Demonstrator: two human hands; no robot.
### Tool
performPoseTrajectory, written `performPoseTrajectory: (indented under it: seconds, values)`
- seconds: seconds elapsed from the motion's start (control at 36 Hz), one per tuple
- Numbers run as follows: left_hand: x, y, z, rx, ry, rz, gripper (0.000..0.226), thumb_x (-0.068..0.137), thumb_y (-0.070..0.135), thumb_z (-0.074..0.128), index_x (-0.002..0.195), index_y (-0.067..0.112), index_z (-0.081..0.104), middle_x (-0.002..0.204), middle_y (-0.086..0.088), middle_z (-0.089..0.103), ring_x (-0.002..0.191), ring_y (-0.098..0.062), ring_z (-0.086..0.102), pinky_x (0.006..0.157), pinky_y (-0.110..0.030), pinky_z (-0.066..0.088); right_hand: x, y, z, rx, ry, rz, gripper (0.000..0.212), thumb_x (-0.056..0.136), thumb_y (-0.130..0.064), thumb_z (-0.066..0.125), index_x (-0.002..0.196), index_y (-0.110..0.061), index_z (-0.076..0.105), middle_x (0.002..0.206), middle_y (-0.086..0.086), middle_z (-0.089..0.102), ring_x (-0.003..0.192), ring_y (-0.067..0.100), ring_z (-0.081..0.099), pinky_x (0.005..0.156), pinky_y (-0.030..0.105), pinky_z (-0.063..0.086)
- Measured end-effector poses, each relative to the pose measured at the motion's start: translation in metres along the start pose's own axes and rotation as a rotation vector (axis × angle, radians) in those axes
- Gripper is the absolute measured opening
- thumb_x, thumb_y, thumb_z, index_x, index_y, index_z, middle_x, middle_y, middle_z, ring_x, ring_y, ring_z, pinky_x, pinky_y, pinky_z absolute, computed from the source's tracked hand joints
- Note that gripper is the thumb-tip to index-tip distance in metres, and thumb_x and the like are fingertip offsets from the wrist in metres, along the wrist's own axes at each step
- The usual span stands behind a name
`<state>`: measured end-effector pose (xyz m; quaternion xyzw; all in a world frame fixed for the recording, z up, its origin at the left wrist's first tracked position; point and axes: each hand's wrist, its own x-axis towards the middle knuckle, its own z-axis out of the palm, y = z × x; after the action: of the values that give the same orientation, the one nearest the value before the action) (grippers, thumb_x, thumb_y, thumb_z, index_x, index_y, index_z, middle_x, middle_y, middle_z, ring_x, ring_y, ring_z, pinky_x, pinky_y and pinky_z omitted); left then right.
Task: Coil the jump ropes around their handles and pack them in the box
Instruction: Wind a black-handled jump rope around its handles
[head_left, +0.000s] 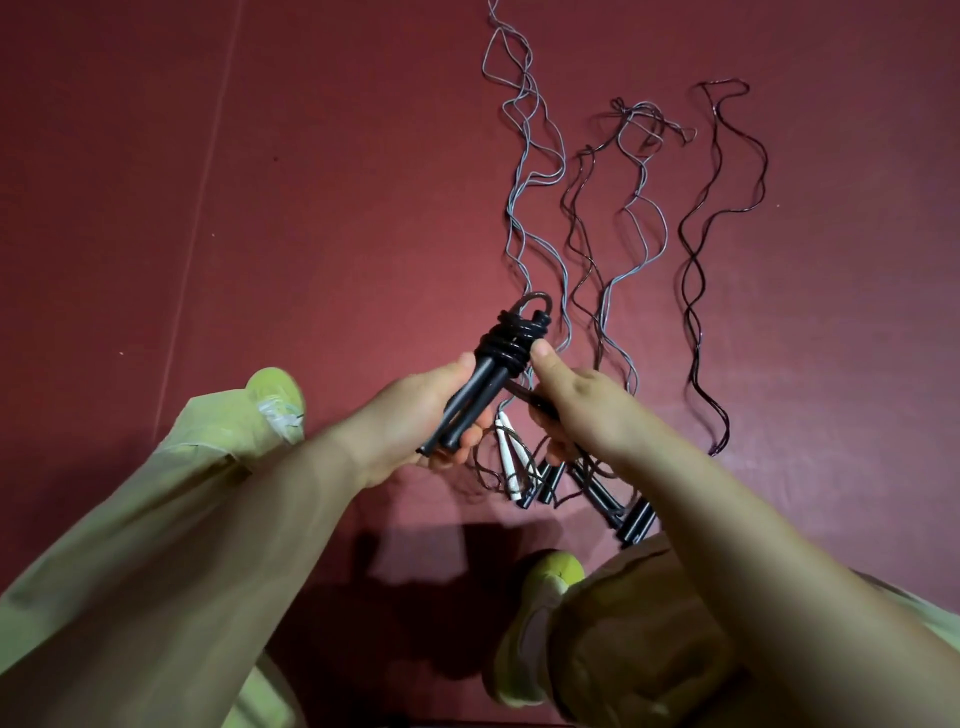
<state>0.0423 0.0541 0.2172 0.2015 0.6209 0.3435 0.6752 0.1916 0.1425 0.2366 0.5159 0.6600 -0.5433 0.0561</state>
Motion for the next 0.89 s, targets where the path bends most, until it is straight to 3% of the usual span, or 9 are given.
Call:
performPoseTrajectory:
  seconds: [0.11,0.22,0.31,0.44,0.61,0.69,0.78,0.83,0.89]
  values:
    - [0.002,0.0,-0.001,0.094,0.098,0.051,0.051,0.097,0.052,0.034,0.077,0.013,0.059,0.06,0.001,0.053,0.051,-0.013,0.046,0.053,-0.026,0.035,0.001,-0.001,0.001,0.053,0.022,0.0,0.066,0.097,-0.061,0.025,0.063,-0.014,0.055,0.043,-0.007,0.044,0.054,0.021,0.052,0.063,0.029,0.041]
    - [0.007,-0.001,-0.005,0.275,0.228,0.136,0.043,0.095,0.051,0.044,0.077,0.015,0.059,0.066,0.002,0.051,0.061,-0.015,0.045,0.065,-0.03,0.037,0.004,0.002,0.005,0.178,-0.03,0.013,0.07,0.092,-0.068,0.028,0.077,-0.011,0.066,0.056,-0.003,0.042,0.045,0.013,0.037,0.05,0.026,0.031]
    - [0.007,-0.002,-0.007,0.334,0.268,0.191,0.046,0.079,0.06,0.054,0.073,0.015,0.057,0.066,0.004,0.05,0.062,-0.014,0.043,0.066,-0.032,0.035,0.003,0.0,0.006,0.2,-0.041,0.01,0.067,0.09,-0.069,0.032,0.08,-0.011,0.065,0.056,-0.005,0.043,0.04,0.008,0.033,0.044,0.023,0.025]
    - [0.007,-0.002,-0.01,0.424,0.28,0.218,0.023,0.083,0.042,0.067,0.081,0.021,0.06,0.066,0.01,0.05,0.061,-0.009,0.044,0.058,-0.028,0.032,0.004,0.001,0.008,0.226,-0.044,-0.015,0.058,0.092,-0.062,0.04,0.083,-0.009,0.061,0.057,-0.003,0.038,0.04,0.008,0.029,0.041,0.02,0.023]
    - [0.001,0.003,-0.011,0.449,0.209,0.192,0.026,0.077,0.037,0.074,0.077,0.018,0.055,0.066,0.006,0.051,0.059,-0.011,0.045,0.056,-0.027,0.032,0.004,0.003,0.012,0.275,-0.032,-0.145,0.037,0.086,-0.053,0.048,0.071,-0.019,0.055,0.055,-0.006,0.034,0.042,0.007,0.025,0.043,0.02,0.022]
    - [-0.005,0.007,-0.011,0.467,0.076,0.159,0.032,0.079,0.042,0.072,0.073,0.016,0.053,0.066,0.003,0.054,0.061,-0.011,0.049,0.057,-0.026,0.033,0.003,0.002,0.012,0.324,-0.017,-0.207,0.031,0.08,-0.048,0.05,0.059,-0.025,0.045,0.054,-0.008,0.028,0.047,0.009,0.022,0.047,0.024,0.019]
    - [-0.014,0.01,-0.008,0.193,-0.183,0.03,0.043,0.088,0.051,0.053,0.093,0.009,0.063,0.084,-0.009,0.071,0.083,-0.023,0.066,0.064,-0.021,0.05,0.0,0.001,0.008,0.446,-0.06,-0.276,0.03,0.078,-0.041,0.053,0.056,-0.026,0.038,0.052,-0.009,0.026,0.045,0.008,0.02,0.043,0.02,0.019]
    - [-0.016,0.007,-0.009,-0.015,-0.452,-0.058,0.066,0.079,0.07,0.05,0.096,0.009,0.069,0.084,-0.01,0.072,0.081,-0.024,0.068,0.067,-0.026,0.054,-0.002,0.0,0.005,0.504,-0.109,-0.32,0.035,0.07,-0.046,0.055,0.063,-0.015,0.042,0.05,-0.01,0.028,0.044,0.007,0.021,0.042,0.018,0.018]
    - [-0.015,0.003,-0.009,-0.227,-0.74,-0.08,0.08,0.068,0.081,0.051,0.098,0.009,0.071,0.084,-0.012,0.072,0.077,-0.025,0.069,0.069,-0.034,0.056,0.0,0.0,0.002,0.544,-0.161,-0.32,0.067,0.062,-0.055,0.052,0.077,0.01,0.049,0.052,-0.006,0.031,0.048,0.008,0.023,0.046,0.022,0.015]
